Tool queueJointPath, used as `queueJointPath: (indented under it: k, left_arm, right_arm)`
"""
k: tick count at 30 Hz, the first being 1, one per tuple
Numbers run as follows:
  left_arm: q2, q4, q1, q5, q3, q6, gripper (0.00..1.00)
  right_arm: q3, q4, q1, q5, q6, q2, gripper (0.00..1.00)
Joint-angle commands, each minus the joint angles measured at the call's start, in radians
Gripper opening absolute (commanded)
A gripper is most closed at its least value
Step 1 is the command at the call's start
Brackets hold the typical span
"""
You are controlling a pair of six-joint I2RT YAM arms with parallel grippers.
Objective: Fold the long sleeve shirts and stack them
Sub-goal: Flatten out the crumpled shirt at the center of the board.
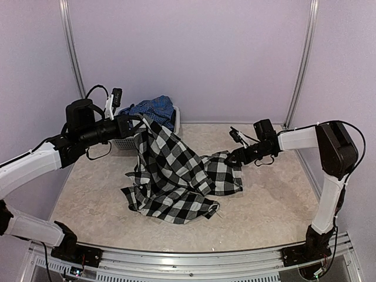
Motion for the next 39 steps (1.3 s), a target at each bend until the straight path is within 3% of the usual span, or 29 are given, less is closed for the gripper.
queueJointPath:
  k: [1,7,10,16,21,27,32,39]
  left_arm:
    - [-0.015,0.027,0.009,0.018,-0.004,0.016,0.0]
    - [-0.014,0.029,0.009,0.018,-0.005,0.014,0.0]
    - [-0.016,0.027,0.009,0.018,-0.007,0.016,0.0]
    - [-0.018,0.026,0.009,0.014,-0.014,0.019,0.0]
    - [-0.021,0.014,0.01,-0.005,-0.019,0.03,0.0]
    - [-0.047,-0.038,0.062,-0.026,-0.029,0.051,0.0]
    - [-0.118,-0.059,0.148,-0.028,-0.041,0.073,0.0]
    - [-0.164,-0.075,0.16,-0.043,0.038,0.118,0.0]
  right_arm:
    - [0.007,0.016,-0.01,-0.115,-0.015,0.056,0.64]
    - [0.018,0.022,-0.011,-0.141,-0.02,0.091,0.59]
    - [0.015,0.036,-0.01,-0.155,-0.019,0.09,0.52]
    - [0.012,0.054,-0.01,-0.164,-0.011,0.076,0.31]
    - [0.016,0.048,-0.01,-0.141,-0.007,0.06,0.01]
    - [-0.02,0.001,-0.013,-0.035,-0.003,-0.064,0.0]
    - [-0.039,-0.107,-0.011,0.156,0.002,-0.29,0.0]
    - [0.031,-0.262,0.027,0.381,-0.002,-0.641,0.0]
